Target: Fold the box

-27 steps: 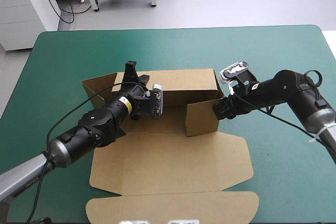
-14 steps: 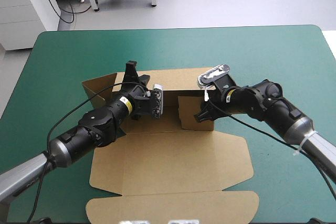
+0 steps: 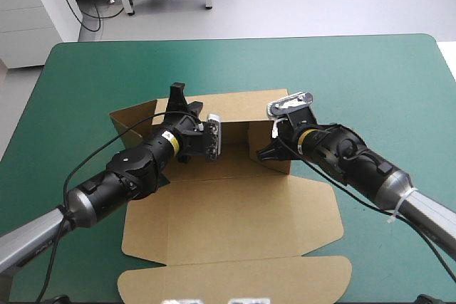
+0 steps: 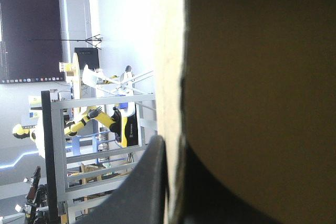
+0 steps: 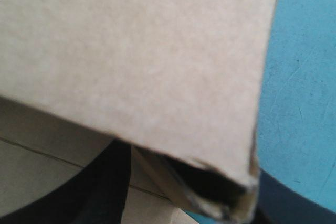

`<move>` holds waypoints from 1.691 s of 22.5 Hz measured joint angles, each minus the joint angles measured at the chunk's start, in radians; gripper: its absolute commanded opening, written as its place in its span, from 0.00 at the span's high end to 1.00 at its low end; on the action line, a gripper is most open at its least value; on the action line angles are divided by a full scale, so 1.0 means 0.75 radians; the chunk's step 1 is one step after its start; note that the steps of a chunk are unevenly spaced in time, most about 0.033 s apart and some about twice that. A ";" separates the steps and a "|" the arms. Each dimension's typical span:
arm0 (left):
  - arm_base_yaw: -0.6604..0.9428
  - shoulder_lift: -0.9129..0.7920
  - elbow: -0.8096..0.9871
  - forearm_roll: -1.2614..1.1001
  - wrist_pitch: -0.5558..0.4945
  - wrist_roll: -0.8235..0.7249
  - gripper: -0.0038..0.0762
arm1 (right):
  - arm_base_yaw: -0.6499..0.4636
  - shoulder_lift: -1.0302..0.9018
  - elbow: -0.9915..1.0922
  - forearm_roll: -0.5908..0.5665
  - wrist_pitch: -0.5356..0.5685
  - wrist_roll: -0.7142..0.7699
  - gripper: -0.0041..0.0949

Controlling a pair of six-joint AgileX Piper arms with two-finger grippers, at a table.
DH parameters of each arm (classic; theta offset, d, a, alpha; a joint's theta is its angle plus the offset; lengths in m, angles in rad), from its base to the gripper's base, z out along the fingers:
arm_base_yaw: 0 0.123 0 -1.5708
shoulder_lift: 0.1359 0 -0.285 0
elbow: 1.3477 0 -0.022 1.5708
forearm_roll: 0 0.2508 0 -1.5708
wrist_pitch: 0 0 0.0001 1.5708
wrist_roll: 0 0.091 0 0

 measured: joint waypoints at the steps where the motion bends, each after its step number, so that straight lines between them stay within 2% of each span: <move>1: 0.000 0.000 0.000 0.000 0.000 0.000 0.96 | 0.000 0.000 0.033 -0.009 -0.050 0.013 0.57; 3: 0.000 0.000 0.000 0.000 0.000 -0.003 0.96 | 0.000 -0.001 0.087 -0.027 -0.124 0.049 0.65; 4: 0.000 0.000 0.000 0.000 0.000 -0.003 0.96 | -0.002 -0.002 0.104 -0.034 -0.162 0.073 0.76; 7: 0.001 0.000 0.000 0.000 0.010 -0.004 0.96 | -0.007 -0.010 0.140 -0.056 -0.220 0.119 0.98; 13: 0.005 -0.003 0.001 0.000 0.010 -0.004 0.94 | -0.013 -0.010 0.144 -0.060 -0.238 0.150 0.97; 15: 0.005 -0.002 0.003 0.000 -0.049 -0.004 0.85 | -0.014 -0.010 0.144 -0.060 -0.239 0.152 0.97; 16: 0.005 -0.002 0.004 0.000 -0.057 -0.004 0.76 | -0.014 -0.010 0.144 -0.060 -0.239 0.157 0.97; 17: 0.005 -0.002 0.006 -0.003 -0.089 -0.005 0.73 | -0.014 -0.010 0.144 -0.060 -0.250 0.166 0.97; 20: -0.007 -0.011 0.010 -0.012 -0.170 -0.018 0.49 | -0.009 -0.002 0.144 -0.068 -0.291 0.199 0.97; 21: -0.025 -0.036 0.010 -0.036 -0.186 -0.031 0.46 | -0.006 -0.002 0.145 -0.107 -0.299 0.246 0.97; 24: -0.096 -0.138 0.010 -0.143 -0.173 -0.031 0.46 | -0.001 -0.002 0.145 -0.247 -0.313 0.405 0.97; 27: -0.188 -0.238 0.011 -0.235 -0.064 -0.031 0.46 | -0.021 -0.002 0.145 -0.298 -0.320 0.469 0.97; 30: -0.340 -0.312 0.011 -0.322 0.142 -0.018 0.46 | -0.053 -0.001 0.145 -0.311 -0.311 0.476 0.97; 38: -0.659 -0.369 0.011 -0.478 0.511 0.034 0.46 | -0.057 -0.001 0.145 -0.318 -0.296 0.476 0.97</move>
